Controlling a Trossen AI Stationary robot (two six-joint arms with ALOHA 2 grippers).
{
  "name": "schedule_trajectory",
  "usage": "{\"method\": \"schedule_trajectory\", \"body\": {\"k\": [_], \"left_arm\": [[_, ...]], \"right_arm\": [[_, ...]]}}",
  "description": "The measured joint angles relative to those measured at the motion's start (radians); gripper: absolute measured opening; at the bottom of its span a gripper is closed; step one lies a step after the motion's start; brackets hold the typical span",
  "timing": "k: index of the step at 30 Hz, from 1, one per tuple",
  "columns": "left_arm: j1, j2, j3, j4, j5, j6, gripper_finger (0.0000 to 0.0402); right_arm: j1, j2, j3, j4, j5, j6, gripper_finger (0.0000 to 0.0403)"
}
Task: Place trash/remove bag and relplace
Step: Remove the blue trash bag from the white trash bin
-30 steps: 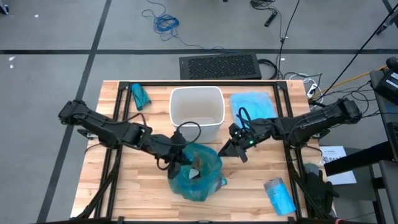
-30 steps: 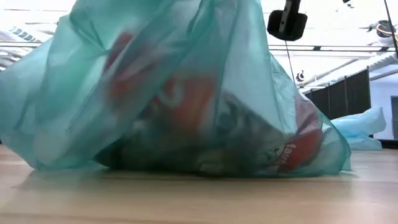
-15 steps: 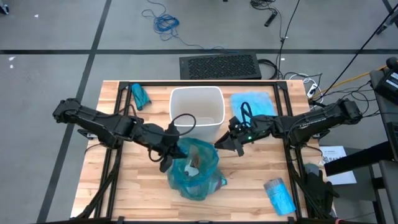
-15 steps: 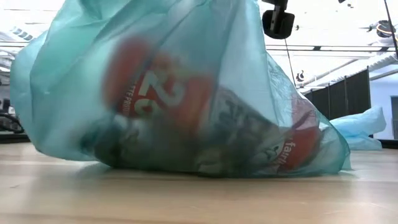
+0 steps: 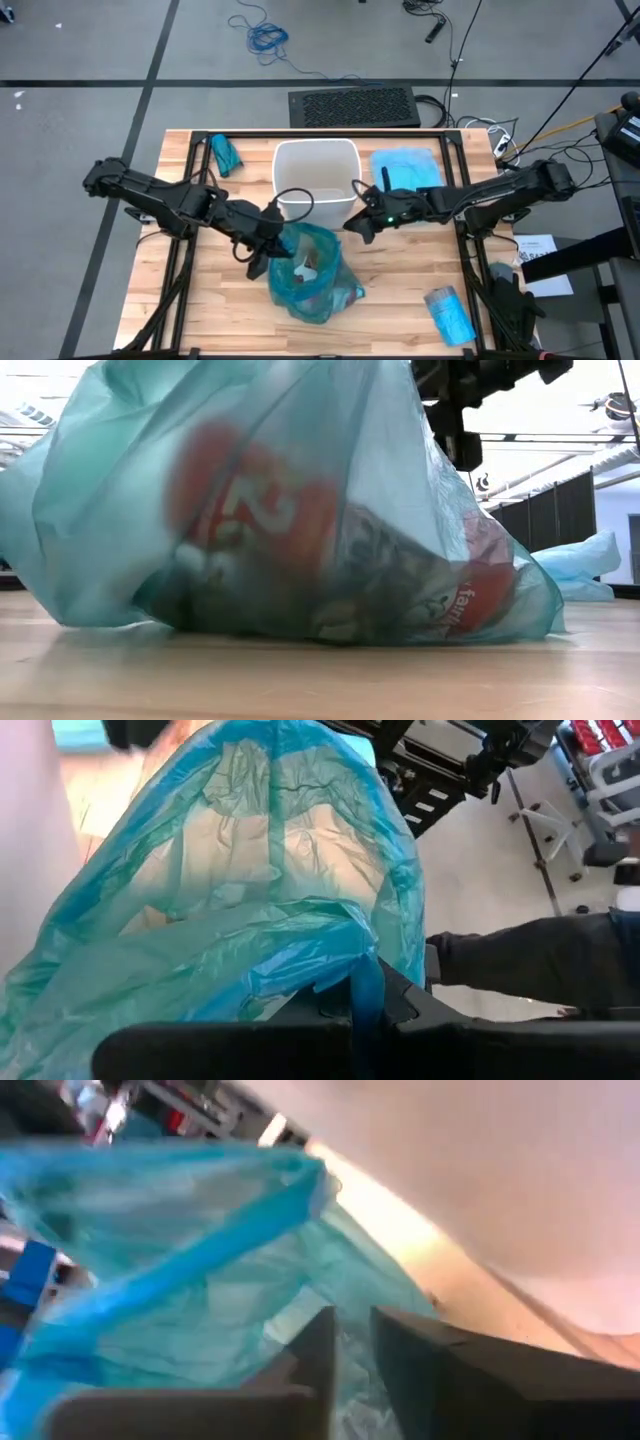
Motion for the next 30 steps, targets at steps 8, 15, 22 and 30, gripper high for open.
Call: {"method": "schedule_trajectory", "body": {"k": [8, 15, 22, 30], "left_arm": [[-0.003, -0.076, 0.0, -0.007, -0.025, 0.012, 0.0], [-0.003, -0.092, 0.0, -0.007, -0.032, 0.016, 0.0], [-0.003, -0.092, 0.0, -0.005, -0.04, 0.0, 0.0], [-0.003, -0.092, 0.0, -0.004, -0.052, -0.006, 0.0]], "right_arm": [[-0.029, 0.159, -0.001, 0.139, -0.047, -0.009, 0.0003], [-0.055, 0.258, -0.001, 0.226, -0.056, -0.004, 0.0001], [-0.122, 0.276, 0.0, 0.271, -0.025, -0.039, 0.0], [-0.227, 0.283, 0.0, 0.312, -0.102, -0.09, 0.0]]}}
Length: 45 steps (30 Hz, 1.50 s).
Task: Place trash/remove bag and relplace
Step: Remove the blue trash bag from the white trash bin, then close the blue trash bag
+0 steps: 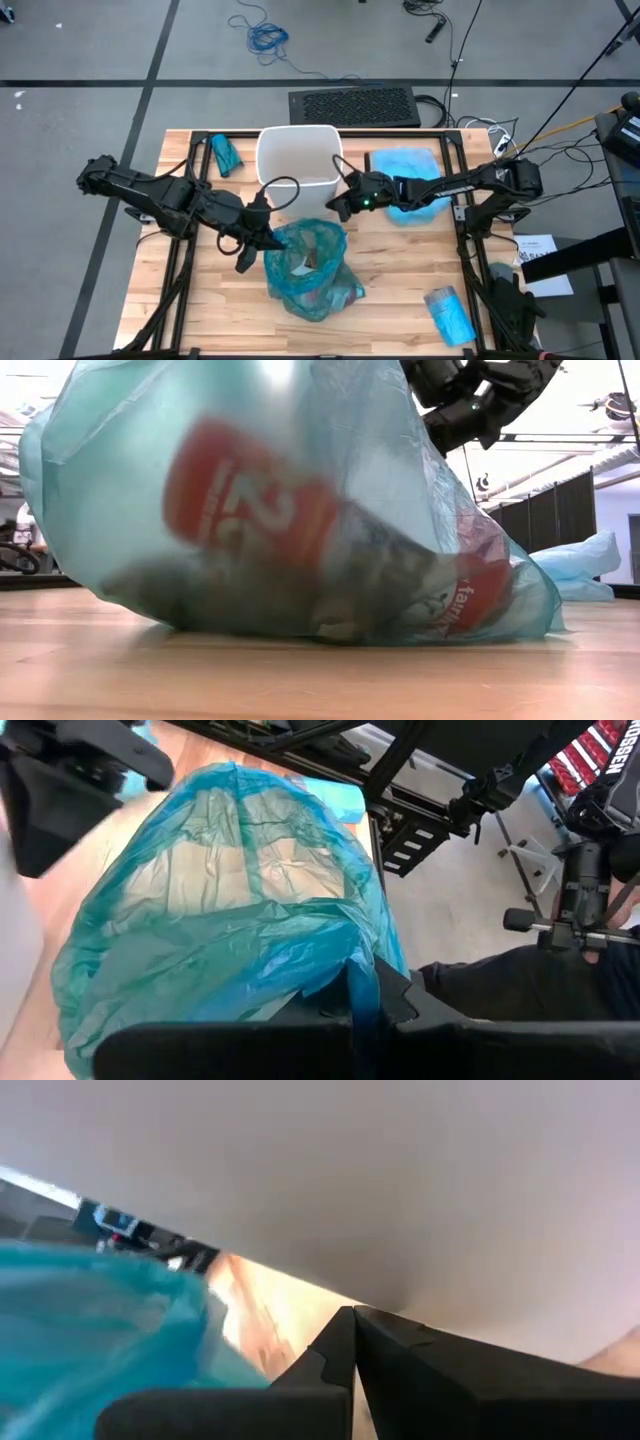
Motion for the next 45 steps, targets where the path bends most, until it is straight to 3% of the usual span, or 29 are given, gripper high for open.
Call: {"method": "schedule_trajectory", "body": {"k": [12, 22, 26, 36, 45], "left_arm": [[0.0, 0.0, 0.0, 0.002, -0.005, 0.0, 0.0], [0.0, 0.0, 0.001, 0.001, -0.033, -0.001, 0.0], [0.0, 0.0, 0.001, -0.001, -0.039, -0.001, 0.0], [0.0, 0.0, 0.001, -0.002, -0.057, -0.001, 0.0], [0.0, 0.0, 0.001, -0.004, -0.057, -0.001, 0.0]], "right_arm": [[-0.135, 0.142, 0.02, 0.193, -0.154, 0.028, 0.0], [-0.19, 0.315, 0.278, 0.197, -0.26, -0.02, 0.0], [-0.212, 0.342, 0.347, 0.116, -0.277, -0.049, 0.0], [-0.179, 0.327, 0.356, 0.049, -0.381, -0.044, 0.0], [-0.13, 0.172, 0.341, -0.191, -0.331, -0.151, 0.0]]}}
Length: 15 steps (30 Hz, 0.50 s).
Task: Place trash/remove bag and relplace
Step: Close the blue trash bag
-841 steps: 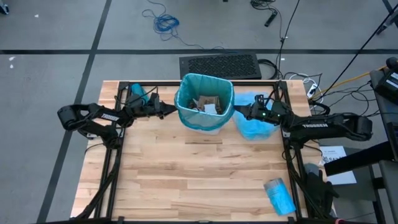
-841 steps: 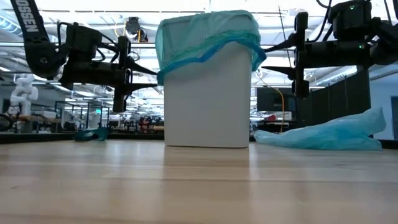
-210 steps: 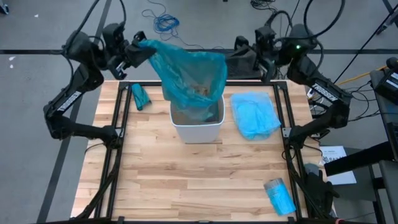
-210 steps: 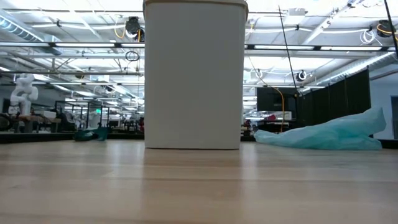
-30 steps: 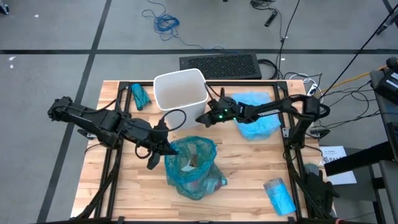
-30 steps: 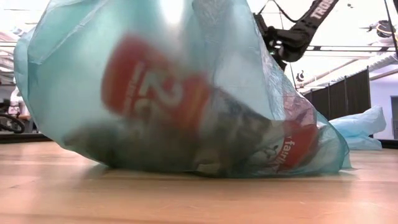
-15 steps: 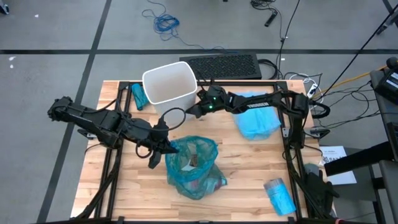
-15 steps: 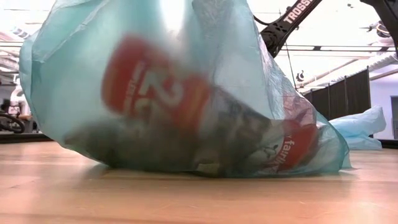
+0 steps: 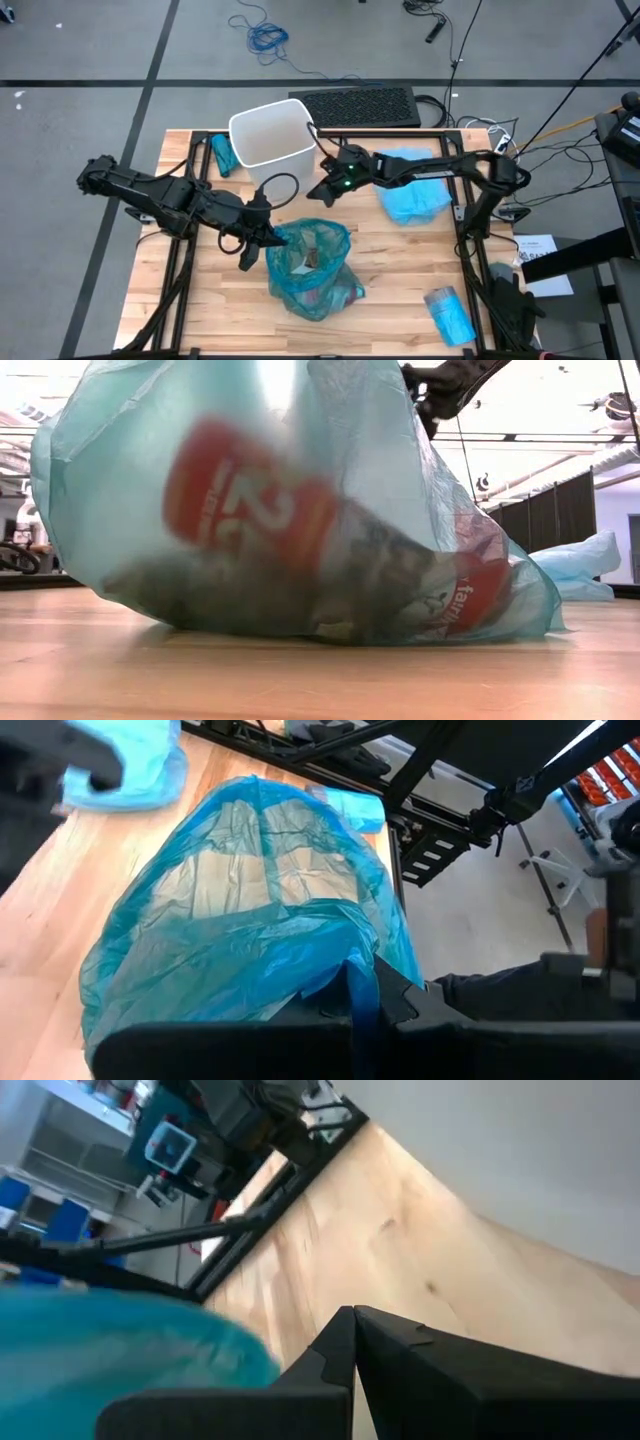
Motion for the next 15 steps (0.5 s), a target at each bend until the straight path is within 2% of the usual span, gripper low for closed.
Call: {"method": "schedule_trajectory", "body": {"k": [8, 12, 15], "left_arm": [[0.0, 0.0, 0.0, 0.0, 0.0, 0.0, 0.0], [0.0, 0.0, 0.0, 0.001, 0.0, 0.007, 0.0], [0.003, 0.0, 0.0, 0.001, 0.0, 0.008, 0.0]], "right_arm": [[0.013, -0.269, -0.201, -0.004, 0.065, 0.029, 0.0], [0.055, -0.409, -0.343, 0.159, 0.071, 0.131, 0.0004], [0.098, -0.482, -0.42, 0.254, 0.072, 0.203, 0.0027]]}}
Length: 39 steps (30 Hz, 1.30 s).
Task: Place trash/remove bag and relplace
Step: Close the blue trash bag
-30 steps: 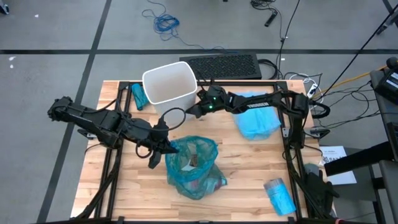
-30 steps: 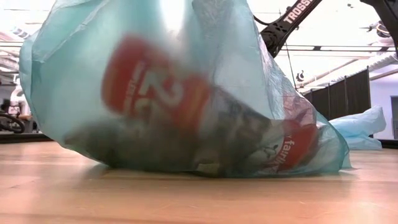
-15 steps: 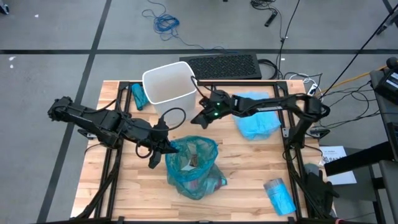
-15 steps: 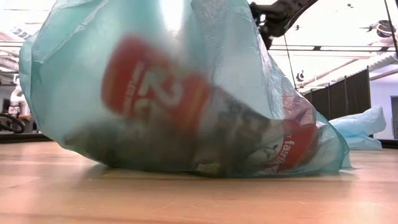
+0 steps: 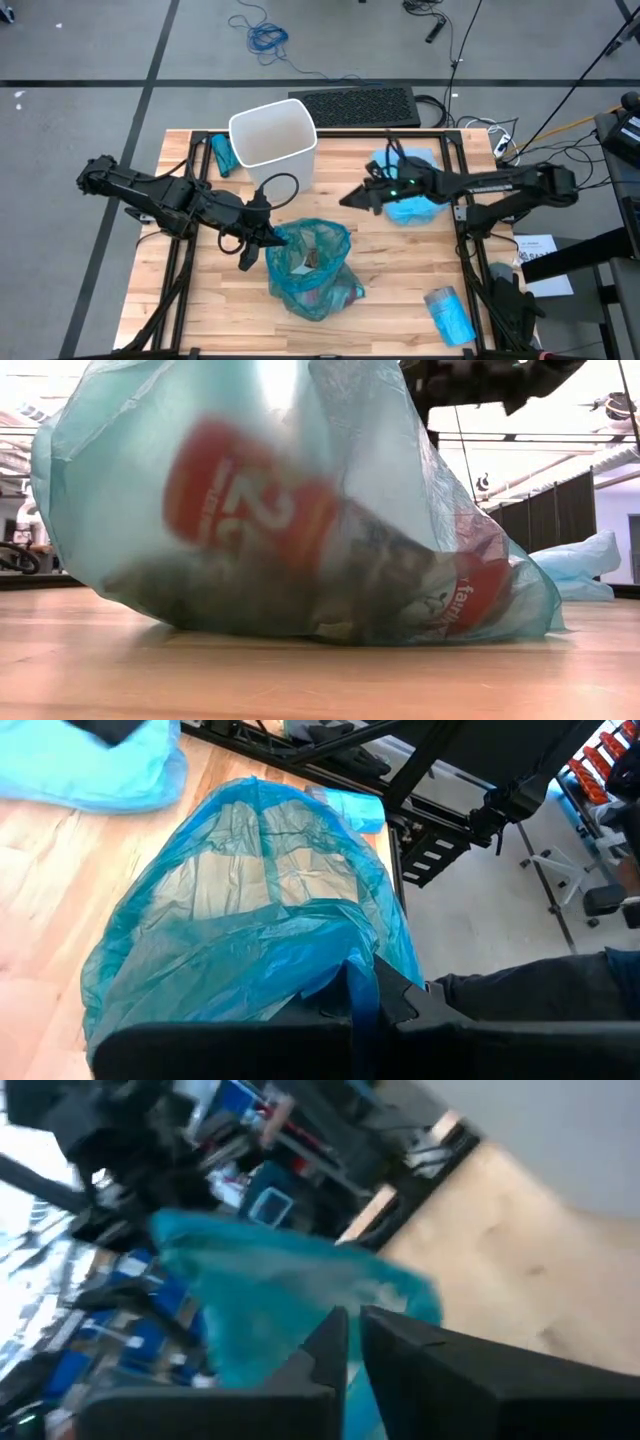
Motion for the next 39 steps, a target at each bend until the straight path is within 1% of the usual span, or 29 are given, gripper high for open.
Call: {"method": "schedule_trajectory", "body": {"k": [4, 9, 14, 18, 24, 28, 35, 39], "left_arm": [[0.0, 0.0, 0.0, 0.001, 0.0, 0.002, 0.0], [0.0, 0.0, 0.0, 0.001, 0.0, 0.019, 0.0], [0.001, 0.0, 0.0, 0.001, 0.0, 0.019, 0.0], [0.001, 0.0, 0.0, 0.001, 0.0, 0.019, 0.0], [0.001, 0.0, 0.0, 0.002, 0.0, 0.019, 0.0], [0.0, 0.0, 0.0, 0.003, 0.0, 0.019, 0.0], [0.0, 0.001, 0.0, 0.003, 0.0, 0.019, 0.0], [0.0, 0.001, 0.0, 0.004, 0.0, 0.012, 0.0]], "right_arm": [[0.051, -0.024, -0.031, -0.043, -0.006, 0.042, 0.0073], [0.084, 0.01, -0.031, -0.052, -0.073, 0.089, 0.0128], [0.092, 0.03, -0.031, 0.04, -0.075, 0.128, 0.016], [0.089, 0.035, -0.031, 0.089, -0.1, 0.156, 0.0169], [0.088, 0.047, -0.03, 0.078, -0.155, 0.186, 0.0169], [0.087, 0.077, -0.031, 0.027, -0.169, 0.188, 0.0169], [0.083, 0.158, -0.03, 0.077, -0.237, 0.211, 0.0169], [0.053, 0.172, -0.031, 0.077, -0.223, 0.189, 0.0169]]}}
